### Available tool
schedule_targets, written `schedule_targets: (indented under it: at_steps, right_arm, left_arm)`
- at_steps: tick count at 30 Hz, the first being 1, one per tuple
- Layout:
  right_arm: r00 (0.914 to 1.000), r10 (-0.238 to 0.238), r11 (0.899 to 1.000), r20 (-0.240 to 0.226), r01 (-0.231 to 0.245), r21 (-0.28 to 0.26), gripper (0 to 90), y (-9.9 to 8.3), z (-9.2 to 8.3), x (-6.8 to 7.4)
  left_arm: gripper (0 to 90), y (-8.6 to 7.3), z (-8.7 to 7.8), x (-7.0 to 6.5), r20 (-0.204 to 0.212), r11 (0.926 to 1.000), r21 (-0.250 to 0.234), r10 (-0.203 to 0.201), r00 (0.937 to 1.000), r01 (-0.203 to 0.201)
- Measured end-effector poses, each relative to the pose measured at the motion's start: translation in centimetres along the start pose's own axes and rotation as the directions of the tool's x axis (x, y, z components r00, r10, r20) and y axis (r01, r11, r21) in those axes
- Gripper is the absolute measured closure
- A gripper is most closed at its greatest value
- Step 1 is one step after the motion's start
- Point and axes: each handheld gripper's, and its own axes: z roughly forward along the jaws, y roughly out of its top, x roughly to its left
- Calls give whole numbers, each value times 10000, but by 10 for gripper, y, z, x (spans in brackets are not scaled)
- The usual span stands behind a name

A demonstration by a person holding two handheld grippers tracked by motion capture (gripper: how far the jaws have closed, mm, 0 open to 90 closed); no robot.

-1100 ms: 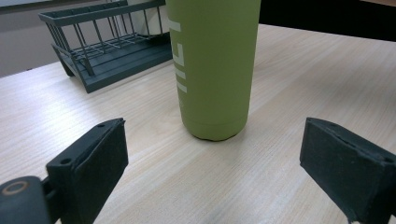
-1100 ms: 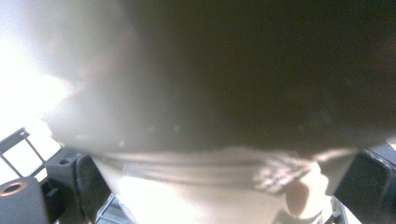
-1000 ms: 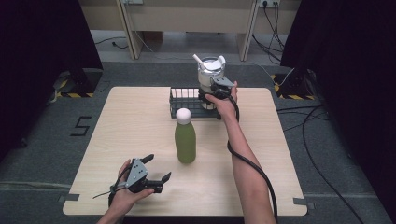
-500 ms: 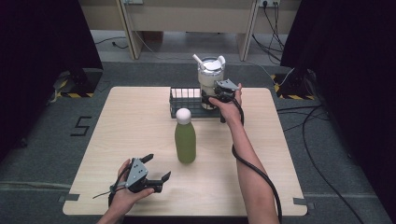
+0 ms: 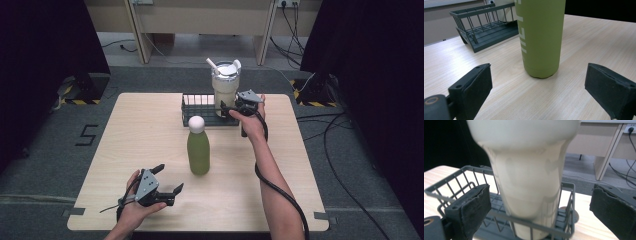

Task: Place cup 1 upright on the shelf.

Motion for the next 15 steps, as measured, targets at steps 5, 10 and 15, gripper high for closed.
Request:
schedule_targets:
  at_steps: [5,10,15]
  right_arm:
    - [9999,94,9999,-42,-94,-44,43,-4,-12,1]
    - [9999,108,9998,-29,-108,-146,66,-8,-25,1]
    - [10000,93,9995,-10,-94,-303,72,-10,-41,0]
  left_arm:
    - [51,3,0,-1,-58,10000,-80,57,10000,-57]
    - [39,5,1,-1,-44,9999,-135,17,10000,-18]
    - [39,8,3,1,-101,9998,-198,-81,9999,79]
